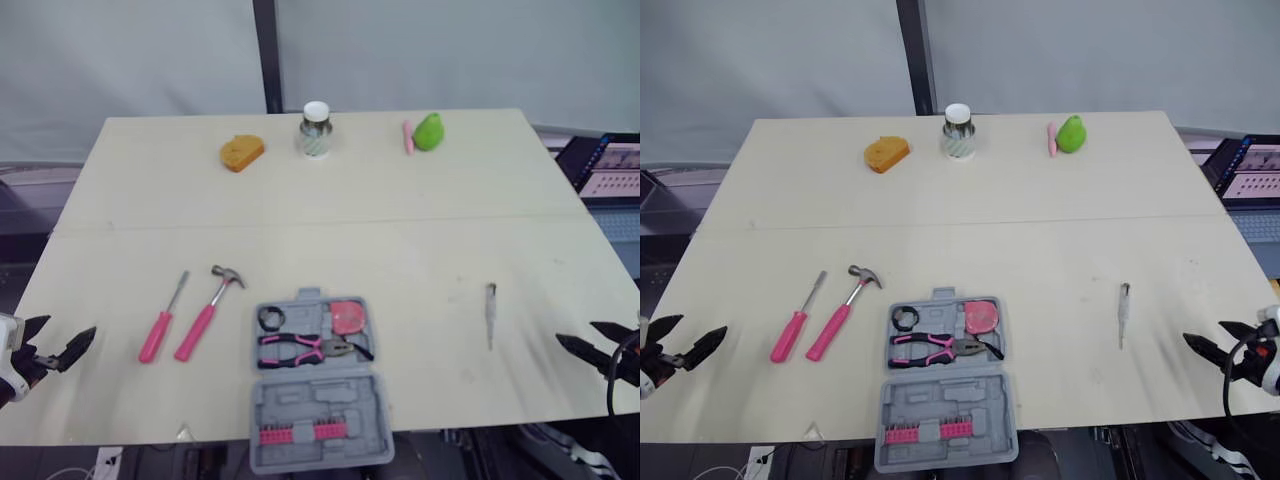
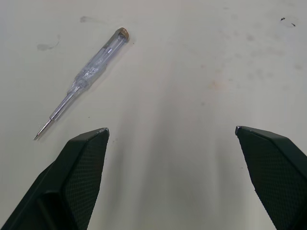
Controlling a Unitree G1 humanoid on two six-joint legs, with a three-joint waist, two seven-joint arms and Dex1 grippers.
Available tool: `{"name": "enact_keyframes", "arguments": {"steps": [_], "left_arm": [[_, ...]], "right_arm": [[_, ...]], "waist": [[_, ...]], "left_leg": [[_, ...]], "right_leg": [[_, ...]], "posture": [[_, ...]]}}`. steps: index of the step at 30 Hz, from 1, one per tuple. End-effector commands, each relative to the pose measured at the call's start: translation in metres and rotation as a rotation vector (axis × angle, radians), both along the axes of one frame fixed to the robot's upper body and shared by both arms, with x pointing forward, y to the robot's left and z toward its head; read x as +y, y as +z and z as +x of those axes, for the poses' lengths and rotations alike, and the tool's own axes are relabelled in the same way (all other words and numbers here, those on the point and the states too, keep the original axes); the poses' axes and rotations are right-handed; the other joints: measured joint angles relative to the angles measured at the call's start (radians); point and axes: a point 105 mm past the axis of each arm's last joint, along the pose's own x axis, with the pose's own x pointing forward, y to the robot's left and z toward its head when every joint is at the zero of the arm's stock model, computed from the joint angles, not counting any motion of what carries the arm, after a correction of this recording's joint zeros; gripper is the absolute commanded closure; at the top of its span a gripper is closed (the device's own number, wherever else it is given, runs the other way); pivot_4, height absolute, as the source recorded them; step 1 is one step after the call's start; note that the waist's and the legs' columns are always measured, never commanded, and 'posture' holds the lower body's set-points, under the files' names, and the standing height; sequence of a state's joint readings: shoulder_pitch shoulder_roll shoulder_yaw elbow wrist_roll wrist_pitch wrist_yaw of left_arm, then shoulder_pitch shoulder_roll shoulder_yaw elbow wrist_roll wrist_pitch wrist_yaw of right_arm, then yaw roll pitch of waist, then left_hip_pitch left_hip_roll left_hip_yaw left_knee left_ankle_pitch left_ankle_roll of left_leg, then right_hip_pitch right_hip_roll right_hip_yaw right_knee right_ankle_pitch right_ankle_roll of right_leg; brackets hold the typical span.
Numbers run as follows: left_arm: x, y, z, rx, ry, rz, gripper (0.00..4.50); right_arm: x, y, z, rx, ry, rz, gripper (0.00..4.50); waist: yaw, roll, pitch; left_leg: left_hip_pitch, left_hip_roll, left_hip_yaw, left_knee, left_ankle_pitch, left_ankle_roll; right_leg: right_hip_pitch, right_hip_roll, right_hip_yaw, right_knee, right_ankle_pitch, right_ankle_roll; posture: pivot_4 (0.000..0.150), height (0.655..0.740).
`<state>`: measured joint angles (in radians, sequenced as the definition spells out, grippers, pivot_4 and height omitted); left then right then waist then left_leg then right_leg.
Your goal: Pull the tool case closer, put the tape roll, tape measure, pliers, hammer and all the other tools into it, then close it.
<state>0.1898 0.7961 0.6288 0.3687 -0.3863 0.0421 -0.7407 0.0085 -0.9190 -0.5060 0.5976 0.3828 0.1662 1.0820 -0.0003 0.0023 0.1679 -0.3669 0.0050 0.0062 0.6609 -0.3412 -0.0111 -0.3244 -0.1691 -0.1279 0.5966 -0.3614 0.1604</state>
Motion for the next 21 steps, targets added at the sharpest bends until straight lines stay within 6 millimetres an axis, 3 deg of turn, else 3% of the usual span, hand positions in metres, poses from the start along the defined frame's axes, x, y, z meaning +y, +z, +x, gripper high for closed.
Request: {"name": "enact_keyframes", "arguments": {"steps": [1,11,21], "left_arm": [[0.002,0.007,-0.005,-0.018,0.006,0.025,0.00],[-0.001,0.005,-0.017,-0.016,0.035,0.015,0.00],[-0.006,0.005,-0.027,-0.022,0.060,0.008,0.00]], "right_arm": [[0.003,0.004,0.003,-0.017,0.025,-0.010,0.03],[0.020,0.005,0.029,-0.011,0.118,-0.062,0.03],[0.027,0.002,0.041,-0.009,0.150,-0.075,0.03]], "waist": [[-0.002,0.000,0.000],[-0.002,0.000,0.000],[-0.001,0.000,0.001]], "left_leg": [[0.000,0.000,0.000,0.000,0.000,0.000],[0.000,0.001,0.000,0.000,0.000,0.000],[-0.001,0.001,0.000,0.001,0.000,0.000]], "right_leg": [[0.000,0.000,0.000,0.000,0.000,0.000],[0.000,0.000,0.000,0.000,0.000,0.000],[0.000,0.000,0.000,0.000,0.000,0.000]], "posture": [[0.150,0.7400],[0.150,0.7400],[0.150,0.7400]]}}
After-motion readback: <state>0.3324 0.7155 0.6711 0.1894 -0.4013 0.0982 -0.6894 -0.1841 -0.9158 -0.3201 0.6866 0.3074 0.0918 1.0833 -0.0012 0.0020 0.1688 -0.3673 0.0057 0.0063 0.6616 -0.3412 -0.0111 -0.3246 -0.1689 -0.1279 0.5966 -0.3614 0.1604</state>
